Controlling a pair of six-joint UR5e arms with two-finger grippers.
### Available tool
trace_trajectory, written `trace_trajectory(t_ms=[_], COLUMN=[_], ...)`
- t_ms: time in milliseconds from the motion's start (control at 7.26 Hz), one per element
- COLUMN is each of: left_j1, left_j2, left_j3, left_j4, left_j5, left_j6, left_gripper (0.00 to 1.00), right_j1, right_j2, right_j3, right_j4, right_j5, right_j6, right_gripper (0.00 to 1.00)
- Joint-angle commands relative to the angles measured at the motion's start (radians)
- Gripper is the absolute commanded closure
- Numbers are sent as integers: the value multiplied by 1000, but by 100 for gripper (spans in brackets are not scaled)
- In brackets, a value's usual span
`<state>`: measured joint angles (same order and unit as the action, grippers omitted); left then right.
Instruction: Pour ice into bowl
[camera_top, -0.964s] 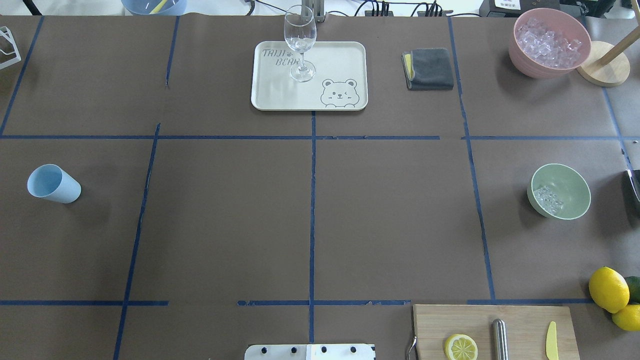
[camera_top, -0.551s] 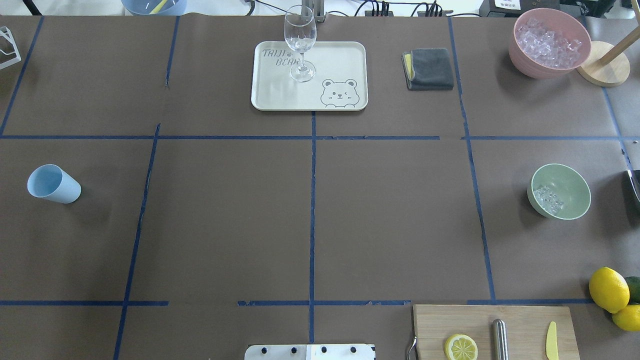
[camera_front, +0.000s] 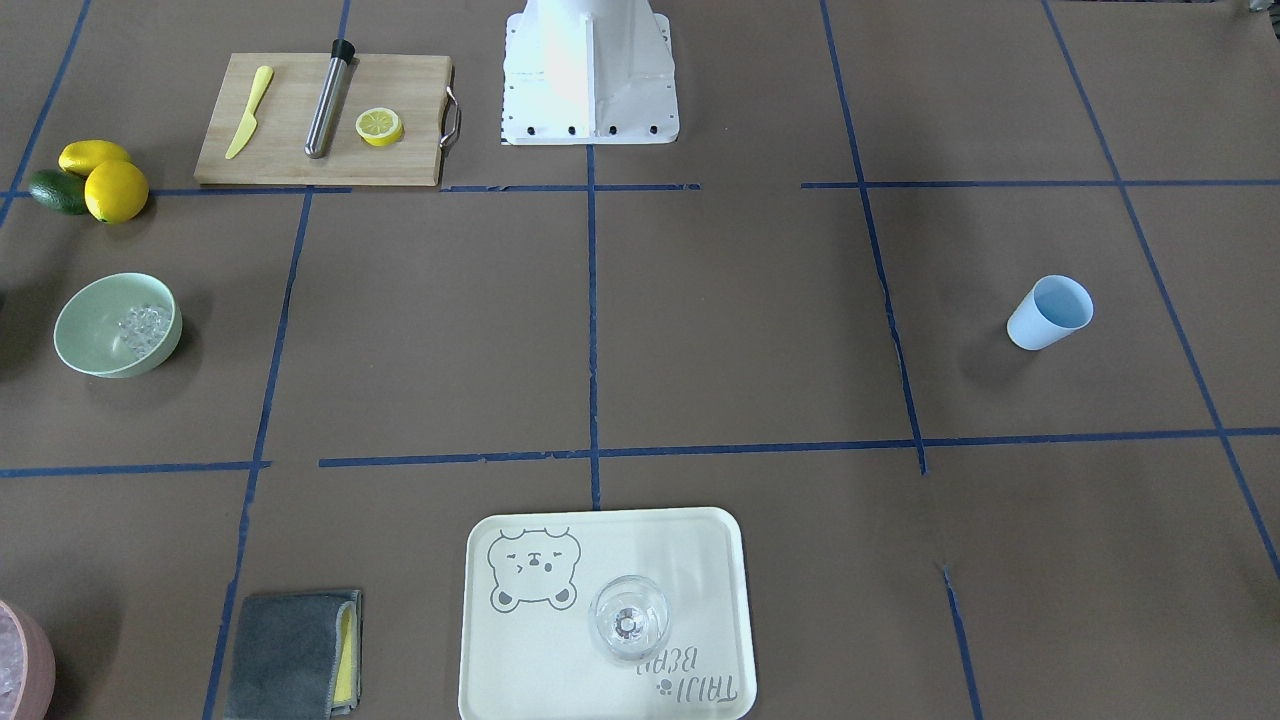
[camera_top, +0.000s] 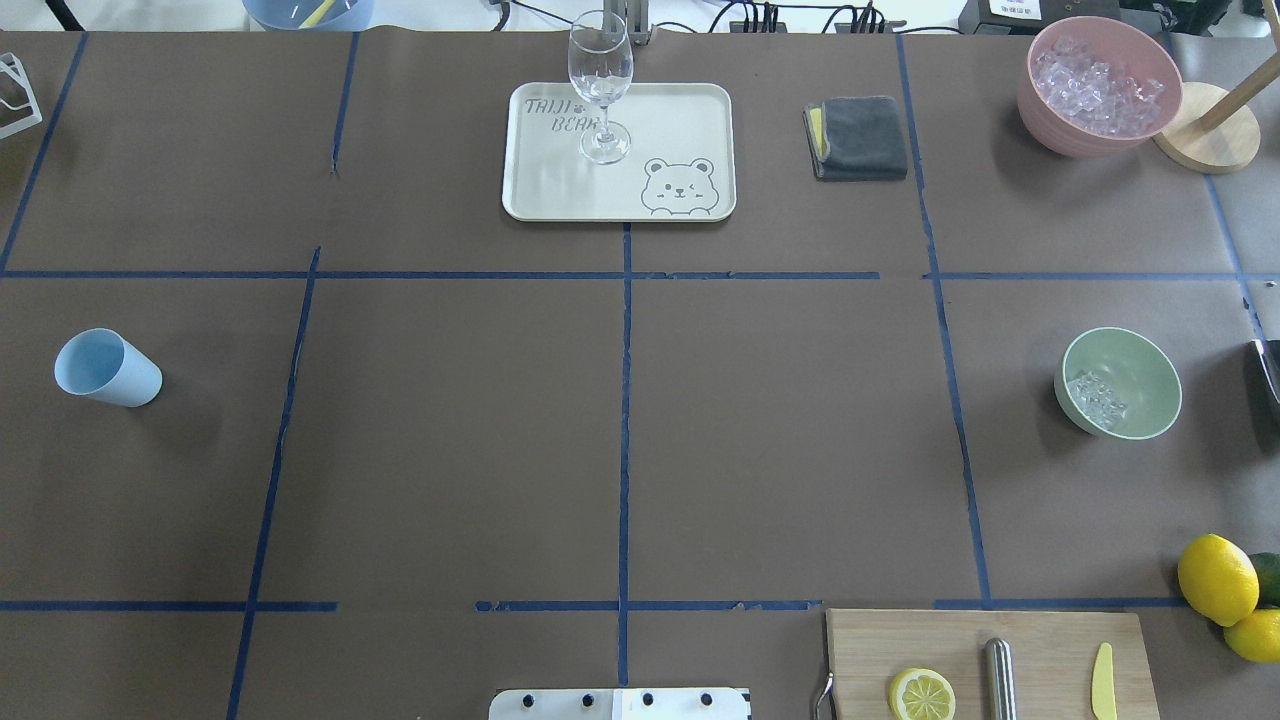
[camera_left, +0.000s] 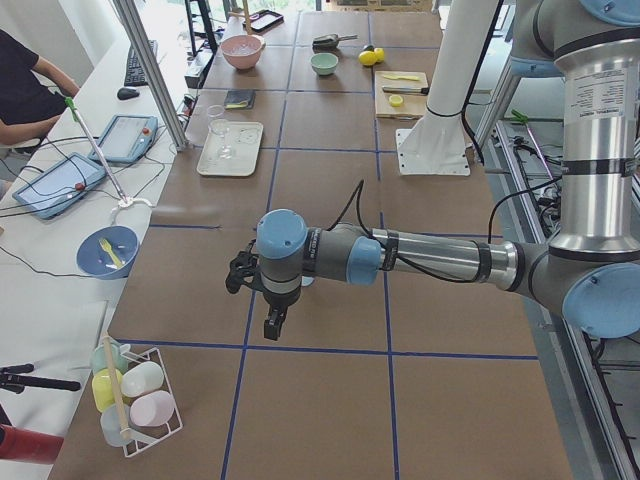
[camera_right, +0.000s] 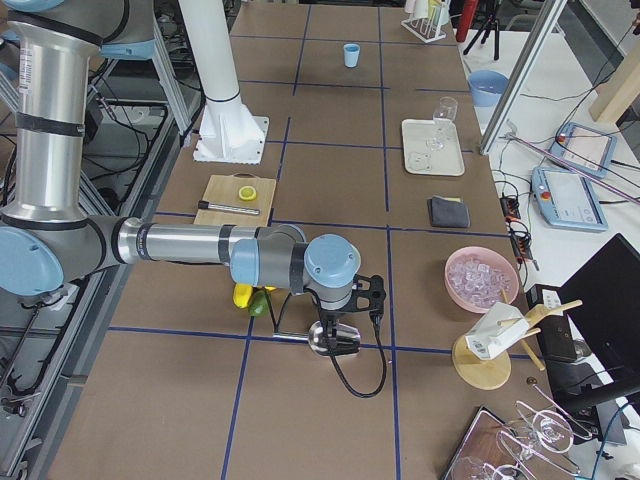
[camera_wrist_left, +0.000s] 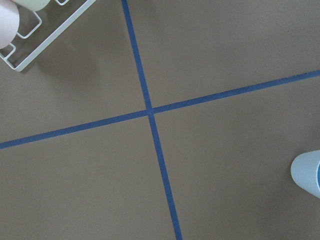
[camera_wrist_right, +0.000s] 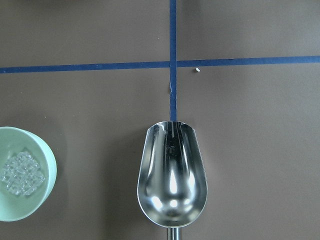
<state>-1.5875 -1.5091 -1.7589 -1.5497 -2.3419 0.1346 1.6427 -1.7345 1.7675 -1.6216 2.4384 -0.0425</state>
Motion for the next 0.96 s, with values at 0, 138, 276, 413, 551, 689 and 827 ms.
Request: trace_trajectory(t_ms=[0,138,276,413,551,689,827], left_j1=[-26,-28,-26,-26,-28,-26,-26], left_j2=[-39,-36,-37,-37,-37,-36,-36], left_j3=[9,19,29,42,58,58,56], left_j4=[114,108,106,106,105,105,105], left_j5=[-2,-7,-7,-8,-8,-11,-11], left_j6=[37,33,33,34,34,33,14], left_gripper=[0,0,0,0,0,0,0], right_j1=[2,8,9,9,11,11,11], right_j2=[-2,-2,-2,-2,-2,-2,-2], right_j3=[6,6,6,4,4,3,1], right_j4=[0,0,0,0,0,0,0], right_j5=[1,-1,-1,-1,-1,-1,-2], right_j6=[0,-2,-2,-2,-2,0,-2], right_gripper=[0,0,0,0,0,0,0])
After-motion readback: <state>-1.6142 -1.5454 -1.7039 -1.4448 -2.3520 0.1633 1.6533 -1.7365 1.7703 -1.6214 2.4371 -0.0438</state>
